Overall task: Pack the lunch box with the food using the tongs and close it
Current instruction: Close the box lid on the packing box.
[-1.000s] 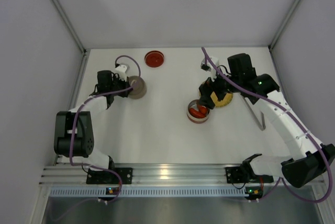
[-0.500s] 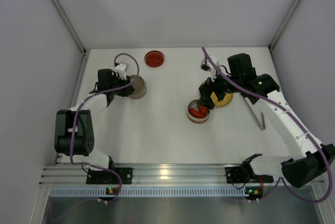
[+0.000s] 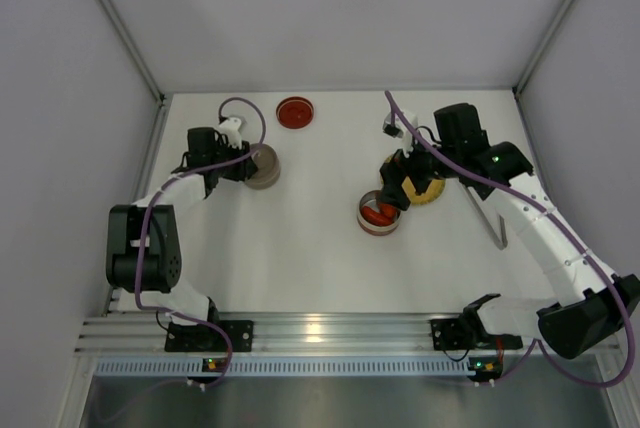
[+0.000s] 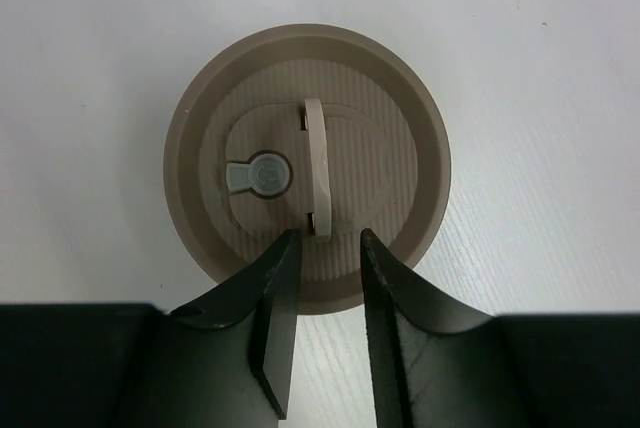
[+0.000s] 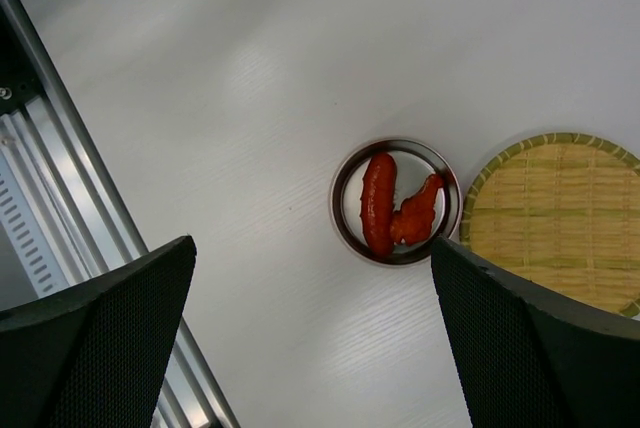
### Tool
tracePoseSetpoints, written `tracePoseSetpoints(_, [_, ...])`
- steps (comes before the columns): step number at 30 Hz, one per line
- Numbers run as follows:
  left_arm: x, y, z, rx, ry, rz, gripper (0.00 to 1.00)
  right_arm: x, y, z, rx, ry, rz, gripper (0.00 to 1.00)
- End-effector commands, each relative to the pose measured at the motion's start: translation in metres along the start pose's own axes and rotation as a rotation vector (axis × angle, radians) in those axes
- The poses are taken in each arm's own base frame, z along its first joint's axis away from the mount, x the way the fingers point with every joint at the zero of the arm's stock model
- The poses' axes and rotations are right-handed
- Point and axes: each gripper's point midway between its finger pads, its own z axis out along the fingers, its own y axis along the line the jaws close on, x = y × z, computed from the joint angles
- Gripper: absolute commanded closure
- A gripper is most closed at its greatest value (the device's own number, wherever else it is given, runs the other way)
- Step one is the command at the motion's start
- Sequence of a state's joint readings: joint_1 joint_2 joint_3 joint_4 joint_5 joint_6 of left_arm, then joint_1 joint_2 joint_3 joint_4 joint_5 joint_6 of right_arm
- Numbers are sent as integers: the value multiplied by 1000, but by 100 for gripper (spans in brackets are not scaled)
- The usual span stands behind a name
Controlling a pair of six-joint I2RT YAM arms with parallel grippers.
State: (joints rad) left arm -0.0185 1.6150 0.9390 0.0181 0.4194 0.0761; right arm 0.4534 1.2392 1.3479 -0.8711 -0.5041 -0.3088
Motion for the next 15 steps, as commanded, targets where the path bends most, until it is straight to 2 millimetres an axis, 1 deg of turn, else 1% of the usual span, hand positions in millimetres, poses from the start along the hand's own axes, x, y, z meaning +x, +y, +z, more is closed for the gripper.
tracePoseSetpoints(1, [-21, 3, -1, -10, -42, 9, 60, -11, 0, -7, -1, -55, -1, 1])
tracePoseSetpoints(3, [-23, 2, -2, -10, -47, 15, 55, -11, 0, -7, -1, -56, -2, 1])
tracePoseSetpoints(4, [-25, 2, -2, -11, -51, 19, 50, -10, 0, -7, -2, -55, -2, 1])
tracePoseSetpoints(5, [-25, 3, -2, -12, -51, 18, 48, -9, 0, -6, -5, -52, 1, 1])
tracePoseSetpoints(10, [-31, 4, -1, -20, -61, 32, 47, -10, 1, -5, -9, -54, 2, 1])
tracePoseSetpoints(15, [-36, 6, 3, -27, -62, 47, 49, -8, 1, -5, -9, -50, 3, 0])
